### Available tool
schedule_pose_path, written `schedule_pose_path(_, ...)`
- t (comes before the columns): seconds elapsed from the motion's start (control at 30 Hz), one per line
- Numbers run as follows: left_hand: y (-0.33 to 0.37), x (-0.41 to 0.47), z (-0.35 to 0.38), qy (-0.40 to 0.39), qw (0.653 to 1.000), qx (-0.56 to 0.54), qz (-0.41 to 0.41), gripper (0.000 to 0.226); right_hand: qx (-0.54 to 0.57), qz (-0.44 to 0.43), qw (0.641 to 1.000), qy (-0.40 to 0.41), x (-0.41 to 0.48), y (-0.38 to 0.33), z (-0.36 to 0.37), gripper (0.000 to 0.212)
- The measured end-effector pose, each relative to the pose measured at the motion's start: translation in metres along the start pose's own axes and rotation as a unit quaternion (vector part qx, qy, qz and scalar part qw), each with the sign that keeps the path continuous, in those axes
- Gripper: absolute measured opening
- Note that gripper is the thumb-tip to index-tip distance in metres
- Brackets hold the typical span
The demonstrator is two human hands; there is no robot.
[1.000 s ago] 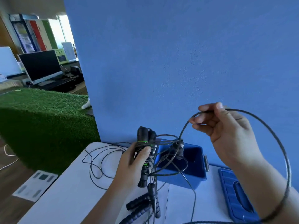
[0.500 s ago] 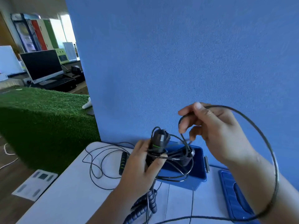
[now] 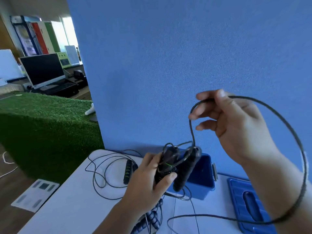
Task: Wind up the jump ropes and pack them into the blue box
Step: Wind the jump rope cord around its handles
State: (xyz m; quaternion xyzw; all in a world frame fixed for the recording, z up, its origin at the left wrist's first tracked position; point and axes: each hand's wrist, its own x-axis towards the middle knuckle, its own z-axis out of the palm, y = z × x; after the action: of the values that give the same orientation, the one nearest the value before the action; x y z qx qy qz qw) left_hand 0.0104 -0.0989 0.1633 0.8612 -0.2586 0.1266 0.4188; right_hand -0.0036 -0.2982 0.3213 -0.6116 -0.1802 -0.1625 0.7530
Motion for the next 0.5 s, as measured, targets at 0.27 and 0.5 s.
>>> schedule_pose_path(0.27,0.001,-0.003,-0.003,-0.001,0.999,0.008,0.036,0.046,-0.128,-0.012,0.989,0.068,0.007,0.01,-0.003,0.034)
schedule_pose_path(0.5,-0.014,-0.013,-0.001,-0.014,0.997,0.051,0.06,0.058,-0.083,-0.109,0.974,0.18,0.017,-0.001,-0.015,0.033)
